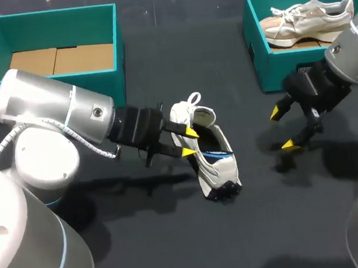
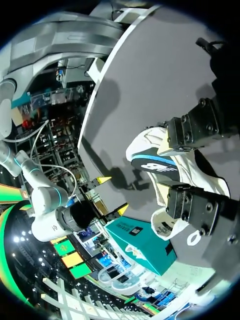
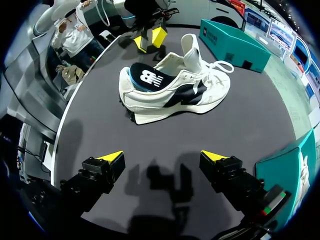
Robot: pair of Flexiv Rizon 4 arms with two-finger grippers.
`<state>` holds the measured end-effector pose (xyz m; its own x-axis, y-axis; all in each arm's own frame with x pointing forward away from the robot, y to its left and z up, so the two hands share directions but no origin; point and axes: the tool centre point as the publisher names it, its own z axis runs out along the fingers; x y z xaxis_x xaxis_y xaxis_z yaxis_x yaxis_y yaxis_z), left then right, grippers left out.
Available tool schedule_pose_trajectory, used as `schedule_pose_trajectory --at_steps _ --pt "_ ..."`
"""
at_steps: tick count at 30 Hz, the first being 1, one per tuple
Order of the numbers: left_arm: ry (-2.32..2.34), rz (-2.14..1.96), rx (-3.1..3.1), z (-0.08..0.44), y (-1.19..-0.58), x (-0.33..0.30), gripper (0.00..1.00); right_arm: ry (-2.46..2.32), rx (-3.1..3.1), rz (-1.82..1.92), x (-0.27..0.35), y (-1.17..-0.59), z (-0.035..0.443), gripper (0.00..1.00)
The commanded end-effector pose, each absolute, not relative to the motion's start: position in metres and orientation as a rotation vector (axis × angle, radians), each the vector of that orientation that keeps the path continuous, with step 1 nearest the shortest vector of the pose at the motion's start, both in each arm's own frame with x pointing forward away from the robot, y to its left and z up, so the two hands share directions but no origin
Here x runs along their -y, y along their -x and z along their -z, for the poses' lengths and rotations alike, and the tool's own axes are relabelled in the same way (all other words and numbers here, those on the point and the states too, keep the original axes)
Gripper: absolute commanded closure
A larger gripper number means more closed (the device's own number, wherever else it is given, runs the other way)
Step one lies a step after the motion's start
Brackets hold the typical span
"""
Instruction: Take the shoe out of the shoebox, open the shoe tongue, remove and reinsert the insole, then place the shoe into the shoebox
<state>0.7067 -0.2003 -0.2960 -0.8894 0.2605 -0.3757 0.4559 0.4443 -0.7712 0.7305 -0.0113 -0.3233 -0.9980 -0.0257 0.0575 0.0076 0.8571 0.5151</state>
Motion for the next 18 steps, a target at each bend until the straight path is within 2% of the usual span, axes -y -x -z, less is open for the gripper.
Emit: schedule_pose_trajectory --at_steps 1,9,10,12,18 --pt "-0.743 1.389 -2.610 0.280 -0.713 0.184 0.68 -0.011 2.975 0.822 0.013 -0.726 0.321 0.00" --pt "-0.911 1.304 -2.661 0.267 -0.723 0.156 0.71 -0.011 2.975 0.822 0.013 -0.726 0.321 0.00" --pt "-0.939 1.289 -2.666 0.265 -0.723 0.152 0.76 -0.011 2.975 0.822 0.013 -0.726 0.321 0.00" --pt "-1.004 1.253 -2.687 0.262 -0.722 0.145 1.00 -0.011 2.975 0.822 0.013 -0.726 0.321 0.00" --pt "-1.119 1.153 -2.720 0.256 -0.723 0.132 1.00 -0.042 2.999 0.839 0.054 -0.729 0.312 0.00"
